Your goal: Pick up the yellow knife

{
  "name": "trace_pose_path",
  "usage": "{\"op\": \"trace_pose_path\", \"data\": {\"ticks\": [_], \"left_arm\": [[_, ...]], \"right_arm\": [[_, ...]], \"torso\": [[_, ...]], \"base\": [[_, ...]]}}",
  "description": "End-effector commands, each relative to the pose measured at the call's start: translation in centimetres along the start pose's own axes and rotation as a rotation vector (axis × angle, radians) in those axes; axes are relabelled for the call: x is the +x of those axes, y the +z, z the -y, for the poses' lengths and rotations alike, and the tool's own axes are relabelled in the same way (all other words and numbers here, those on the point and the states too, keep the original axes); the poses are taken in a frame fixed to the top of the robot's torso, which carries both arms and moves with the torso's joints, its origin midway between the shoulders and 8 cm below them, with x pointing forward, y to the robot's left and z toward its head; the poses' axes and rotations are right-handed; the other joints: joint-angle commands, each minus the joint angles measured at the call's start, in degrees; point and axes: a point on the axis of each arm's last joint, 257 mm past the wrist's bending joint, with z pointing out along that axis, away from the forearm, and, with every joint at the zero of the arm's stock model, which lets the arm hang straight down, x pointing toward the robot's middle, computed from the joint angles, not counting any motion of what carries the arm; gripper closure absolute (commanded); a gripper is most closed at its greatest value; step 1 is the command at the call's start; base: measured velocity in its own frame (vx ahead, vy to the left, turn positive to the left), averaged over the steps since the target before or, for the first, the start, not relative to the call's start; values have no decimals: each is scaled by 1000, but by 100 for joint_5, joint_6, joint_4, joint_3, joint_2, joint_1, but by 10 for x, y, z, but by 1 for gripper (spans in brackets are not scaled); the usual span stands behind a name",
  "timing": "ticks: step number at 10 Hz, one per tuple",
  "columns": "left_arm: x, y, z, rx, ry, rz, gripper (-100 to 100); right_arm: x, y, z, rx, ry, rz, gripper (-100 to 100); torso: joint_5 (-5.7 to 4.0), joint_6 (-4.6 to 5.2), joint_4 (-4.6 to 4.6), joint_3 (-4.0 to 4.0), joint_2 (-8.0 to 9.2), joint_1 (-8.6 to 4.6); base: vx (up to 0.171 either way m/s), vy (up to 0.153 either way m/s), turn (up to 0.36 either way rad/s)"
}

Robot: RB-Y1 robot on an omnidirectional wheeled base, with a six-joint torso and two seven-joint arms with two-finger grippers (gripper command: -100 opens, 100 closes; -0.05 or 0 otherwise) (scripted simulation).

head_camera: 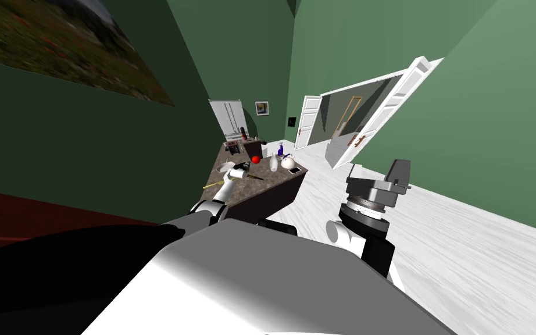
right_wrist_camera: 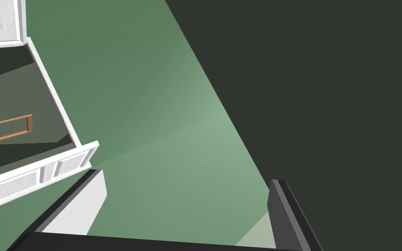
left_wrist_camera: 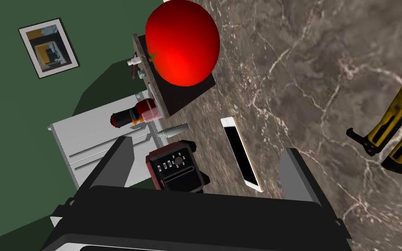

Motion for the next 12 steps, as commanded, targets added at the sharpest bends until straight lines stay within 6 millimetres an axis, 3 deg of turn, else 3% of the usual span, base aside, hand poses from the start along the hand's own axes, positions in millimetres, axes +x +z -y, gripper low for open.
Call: {"op": "trace_pose_path", "data": {"ticks": [1,2,3,4,5,8,9,10,12], "left_arm": [[0,4,-11,-31,-3,2,-100],[-6,8,-8,-71,-12,3,-100],[-8,11,-23,-110,-16,5,-100],[-14,14,-14,-130,-26,6,-100],[-15,15,-34,-184,-32,9,-100],[-23,17,-45,-262,-49,11,-100],[-29,19,-38,-284,-65,13,-100],[-30,17,-55,-332,-69,14,-100],[-36,16,-57,-383,-89,14,-100]], "right_arm": [[0,0,0,0,0,0,0],[0,0,0,0,0,0,0],[0,0,0,0,0,0,0],[0,0,0,0,0,0,0],[0,0,0,0,0,0,0],[0,0,0,0,0,0,0],[0,0,0,0,0,0,0],[0,0,0,0,0,0,0],[0,0,0,0,0,0,0]], "torso": [[0,0,0,0,0,0],[0,-1,0,0,-1,-1],[-1,4,0,0,-1,-2],[0,-1,0,0,0,0],[-1,2,1,0,-1,-1],[-1,2,0,-1,-2,-3],[0,-2,0,0,0,-1],[-1,3,0,0,-1,-3],[0,-2,-1,-1,-2,-3]], "base": [[0,0,0],[-5,2,-126],[-8,8,-69],[-5,4,-86],[-4,3,-95],[-2,2,-54],[-2,2,-140],[-4,5,-53],[9,-10,-52]]}}
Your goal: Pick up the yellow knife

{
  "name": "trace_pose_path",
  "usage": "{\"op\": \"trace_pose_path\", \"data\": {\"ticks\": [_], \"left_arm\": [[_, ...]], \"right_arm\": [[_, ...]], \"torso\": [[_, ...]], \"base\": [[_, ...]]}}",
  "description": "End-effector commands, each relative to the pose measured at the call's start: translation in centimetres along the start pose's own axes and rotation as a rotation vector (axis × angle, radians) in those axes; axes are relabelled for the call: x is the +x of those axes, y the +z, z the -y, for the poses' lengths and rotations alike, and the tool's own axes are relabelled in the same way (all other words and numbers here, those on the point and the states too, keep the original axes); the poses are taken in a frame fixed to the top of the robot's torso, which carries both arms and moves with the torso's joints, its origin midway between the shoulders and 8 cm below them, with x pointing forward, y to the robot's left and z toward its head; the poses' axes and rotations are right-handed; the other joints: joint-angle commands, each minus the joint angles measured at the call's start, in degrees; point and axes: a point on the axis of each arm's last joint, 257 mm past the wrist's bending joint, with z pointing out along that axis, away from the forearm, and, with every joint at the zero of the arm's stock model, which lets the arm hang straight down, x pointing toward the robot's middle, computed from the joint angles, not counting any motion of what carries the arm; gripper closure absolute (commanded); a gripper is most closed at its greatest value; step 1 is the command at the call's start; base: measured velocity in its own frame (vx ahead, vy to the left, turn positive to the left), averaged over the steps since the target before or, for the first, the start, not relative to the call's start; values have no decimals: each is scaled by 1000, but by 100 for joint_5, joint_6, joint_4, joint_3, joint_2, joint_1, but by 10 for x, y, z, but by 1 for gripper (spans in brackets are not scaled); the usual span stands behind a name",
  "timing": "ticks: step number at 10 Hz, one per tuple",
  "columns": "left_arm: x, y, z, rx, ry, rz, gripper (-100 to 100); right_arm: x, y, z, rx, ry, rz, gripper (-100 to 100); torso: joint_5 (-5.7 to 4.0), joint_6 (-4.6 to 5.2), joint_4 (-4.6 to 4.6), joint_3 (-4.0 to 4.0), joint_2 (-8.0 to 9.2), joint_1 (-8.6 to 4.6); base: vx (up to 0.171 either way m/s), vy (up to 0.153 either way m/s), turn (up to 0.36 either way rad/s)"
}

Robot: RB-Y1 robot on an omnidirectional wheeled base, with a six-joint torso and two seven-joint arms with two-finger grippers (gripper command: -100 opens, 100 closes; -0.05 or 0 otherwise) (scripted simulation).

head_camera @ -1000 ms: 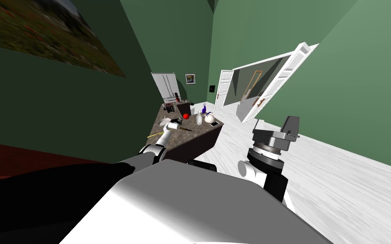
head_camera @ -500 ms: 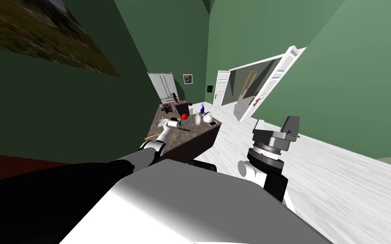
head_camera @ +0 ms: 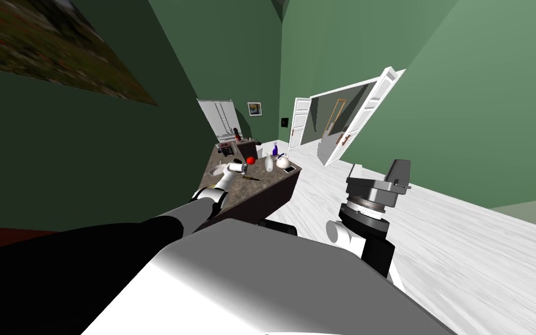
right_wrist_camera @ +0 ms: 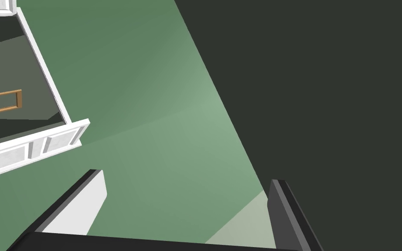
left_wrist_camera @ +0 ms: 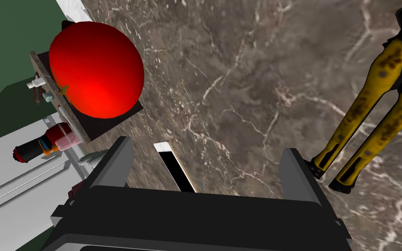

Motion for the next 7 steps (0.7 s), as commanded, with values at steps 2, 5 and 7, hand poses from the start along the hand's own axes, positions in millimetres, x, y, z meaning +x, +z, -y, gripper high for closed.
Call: {"op": "trace_pose_path", "data": {"ticks": [2,5,7], "left_arm": [[-8,-3,-5,-79,-28,-3,-100],[-15,-2,-30,-193,-58,-5,-100],[-18,-6,-39,-259,-82,-9,-100]], "right_arm": [[0,0,0,0,0,0,0],[0,0,0,0,0,0,0],[0,0,0,0,0,0,0]], "torso": [[1,-4,0,1,3,3],[1,-1,1,3,5,6],[0,-2,0,1,1,1]], "base": [[1,0,-71],[-2,5,-76],[15,-14,-60]]}}
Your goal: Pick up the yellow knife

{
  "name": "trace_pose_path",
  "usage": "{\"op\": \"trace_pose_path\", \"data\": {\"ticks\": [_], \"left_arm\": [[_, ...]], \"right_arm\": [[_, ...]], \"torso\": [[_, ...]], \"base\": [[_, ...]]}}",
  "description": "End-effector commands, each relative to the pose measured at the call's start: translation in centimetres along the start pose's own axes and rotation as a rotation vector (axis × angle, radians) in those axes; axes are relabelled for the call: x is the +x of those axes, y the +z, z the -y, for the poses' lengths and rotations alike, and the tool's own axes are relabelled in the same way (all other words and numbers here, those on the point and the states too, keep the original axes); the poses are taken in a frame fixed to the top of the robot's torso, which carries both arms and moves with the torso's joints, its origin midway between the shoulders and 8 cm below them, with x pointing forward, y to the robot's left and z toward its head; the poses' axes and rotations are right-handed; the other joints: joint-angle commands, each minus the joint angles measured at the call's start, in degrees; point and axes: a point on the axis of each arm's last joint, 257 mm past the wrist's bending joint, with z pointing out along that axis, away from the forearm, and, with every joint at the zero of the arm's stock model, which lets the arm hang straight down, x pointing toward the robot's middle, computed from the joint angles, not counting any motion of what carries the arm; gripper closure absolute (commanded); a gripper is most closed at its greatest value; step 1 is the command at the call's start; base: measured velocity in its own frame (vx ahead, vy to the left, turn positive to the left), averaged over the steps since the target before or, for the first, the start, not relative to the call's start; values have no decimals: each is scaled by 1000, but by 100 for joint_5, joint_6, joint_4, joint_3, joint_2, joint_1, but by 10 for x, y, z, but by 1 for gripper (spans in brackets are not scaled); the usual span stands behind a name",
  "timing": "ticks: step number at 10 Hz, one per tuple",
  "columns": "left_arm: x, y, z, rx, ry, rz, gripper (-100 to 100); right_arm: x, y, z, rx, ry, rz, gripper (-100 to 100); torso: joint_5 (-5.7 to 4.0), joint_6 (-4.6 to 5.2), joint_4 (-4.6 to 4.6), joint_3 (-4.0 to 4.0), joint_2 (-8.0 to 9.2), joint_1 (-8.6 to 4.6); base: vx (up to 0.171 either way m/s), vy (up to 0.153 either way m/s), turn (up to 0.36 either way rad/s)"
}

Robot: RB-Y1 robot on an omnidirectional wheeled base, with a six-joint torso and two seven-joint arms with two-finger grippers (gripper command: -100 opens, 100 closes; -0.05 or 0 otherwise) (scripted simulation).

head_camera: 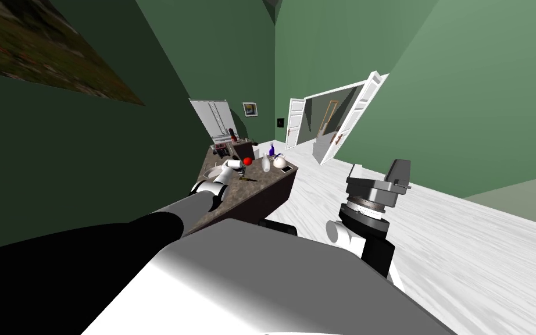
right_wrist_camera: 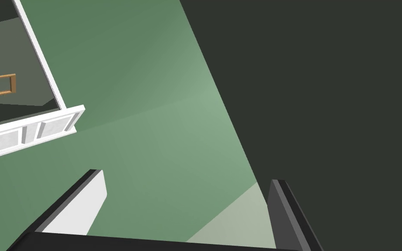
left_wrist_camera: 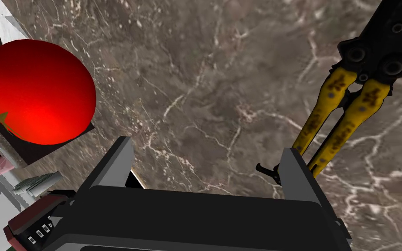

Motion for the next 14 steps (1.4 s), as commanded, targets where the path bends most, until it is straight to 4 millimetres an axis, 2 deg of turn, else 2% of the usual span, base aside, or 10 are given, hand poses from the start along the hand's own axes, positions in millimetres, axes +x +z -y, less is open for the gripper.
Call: {"op": "trace_pose_path", "data": {"ticks": [1,2,11,14], "left_arm": [[-4,-5,-5,-54,-25,-8,-100],[-5,-2,-16,-91,-30,-7,-100],[-8,-22,-68,-365,-135,-55,-100],[-4,-31,-98,-485,-177,-78,-100]], "right_arm": [[0,0,0,0,0,0,0],[0,0,0,0,0,0,0],[0,0,0,0,0,0,0],[0,0,0,0,0,0,0]], "torso": [[0,0,0,0,0,0],[-1,2,1,1,1,2],[0,0,0,0,-1,0],[1,-2,1,3,5,5]], "base": [[10,-5,-124],[-5,7,-33],[9,-5,-52],[5,-2,-42]]}}
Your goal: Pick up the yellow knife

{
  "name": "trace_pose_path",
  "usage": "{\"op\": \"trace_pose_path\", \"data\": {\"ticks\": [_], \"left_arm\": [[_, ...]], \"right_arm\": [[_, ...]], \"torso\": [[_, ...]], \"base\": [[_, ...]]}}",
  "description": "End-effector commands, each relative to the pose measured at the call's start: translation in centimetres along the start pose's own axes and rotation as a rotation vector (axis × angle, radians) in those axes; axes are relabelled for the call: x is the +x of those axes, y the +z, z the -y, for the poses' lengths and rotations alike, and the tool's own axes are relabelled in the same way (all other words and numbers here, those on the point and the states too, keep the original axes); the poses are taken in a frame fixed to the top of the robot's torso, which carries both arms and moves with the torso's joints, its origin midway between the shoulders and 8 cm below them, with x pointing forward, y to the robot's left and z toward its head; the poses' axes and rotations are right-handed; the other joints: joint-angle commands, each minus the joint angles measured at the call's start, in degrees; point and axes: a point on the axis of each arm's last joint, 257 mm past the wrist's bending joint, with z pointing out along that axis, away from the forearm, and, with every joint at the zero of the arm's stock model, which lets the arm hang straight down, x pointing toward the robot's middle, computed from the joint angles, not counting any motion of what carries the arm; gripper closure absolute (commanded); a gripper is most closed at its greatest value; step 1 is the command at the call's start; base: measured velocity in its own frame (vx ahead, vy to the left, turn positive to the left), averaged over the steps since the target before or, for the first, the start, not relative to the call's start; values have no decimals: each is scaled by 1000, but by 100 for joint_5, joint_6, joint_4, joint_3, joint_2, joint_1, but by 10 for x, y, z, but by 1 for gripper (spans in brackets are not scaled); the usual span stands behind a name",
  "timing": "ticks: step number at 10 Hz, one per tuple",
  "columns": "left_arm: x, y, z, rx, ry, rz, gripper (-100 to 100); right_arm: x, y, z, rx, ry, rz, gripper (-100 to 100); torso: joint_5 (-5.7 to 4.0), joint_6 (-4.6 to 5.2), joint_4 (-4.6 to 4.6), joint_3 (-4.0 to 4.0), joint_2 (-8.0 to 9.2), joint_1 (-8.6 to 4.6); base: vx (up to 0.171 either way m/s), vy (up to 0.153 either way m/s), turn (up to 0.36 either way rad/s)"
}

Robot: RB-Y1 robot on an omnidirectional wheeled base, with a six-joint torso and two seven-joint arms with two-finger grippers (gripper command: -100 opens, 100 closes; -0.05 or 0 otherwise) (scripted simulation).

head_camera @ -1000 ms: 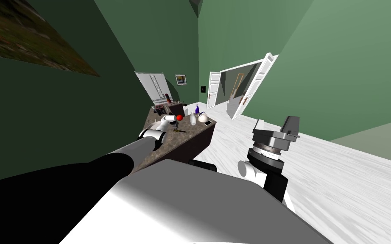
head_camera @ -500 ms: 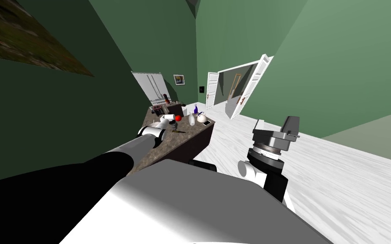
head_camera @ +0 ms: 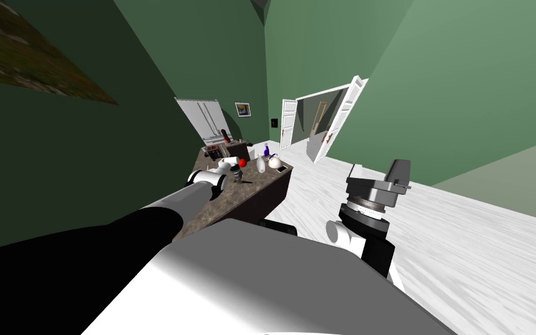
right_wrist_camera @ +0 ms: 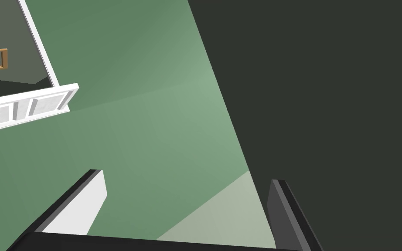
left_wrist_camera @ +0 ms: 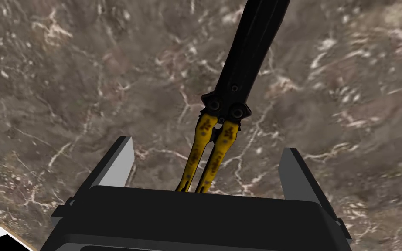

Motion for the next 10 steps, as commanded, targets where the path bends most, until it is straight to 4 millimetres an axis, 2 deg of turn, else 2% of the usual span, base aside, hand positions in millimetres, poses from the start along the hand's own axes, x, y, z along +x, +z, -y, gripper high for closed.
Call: {"op": "trace_pose_path", "data": {"ticks": [1,2,4,5,6,9,10], "left_arm": [[1,5,-16,-58,-17,-9,-100],[1,13,-31,-101,-26,-12,-100],[1,13,-28,-90,-23,-11,-100],[1,13,-29,-94,-24,-11,0],[-12,25,-36,-94,-31,-12,-100],[-22,35,-42,-94,-37,-11,-100],[-20,33,-41,-95,-36,-11,-100]], "right_arm": [[0,0,0,0,0,0,0],[0,0,0,0,0,0,0],[0,0,0,0,0,0,0],[0,0,0,0,0,0,0],[0,0,0,0,0,0,0],[0,0,0,0,0,0,0],[0,0,0,0,0,0,0]], "torso": [[0,0,0,0,0,0],[-1,1,-1,-2,-3,-4],[0,0,-1,-3,-4,-3],[-1,0,0,-1,-1,-1],[0,0,0,0,1,0],[-3,1,-2,-5,-9,-11],[-2,0,-2,-4,-6,-7]], "base": [[15,-12,-28],[22,-18,-24],[9,-6,-16],[0,0,0],[18,-29,-58],[28,-32,-28],[8,-9,-3]]}}
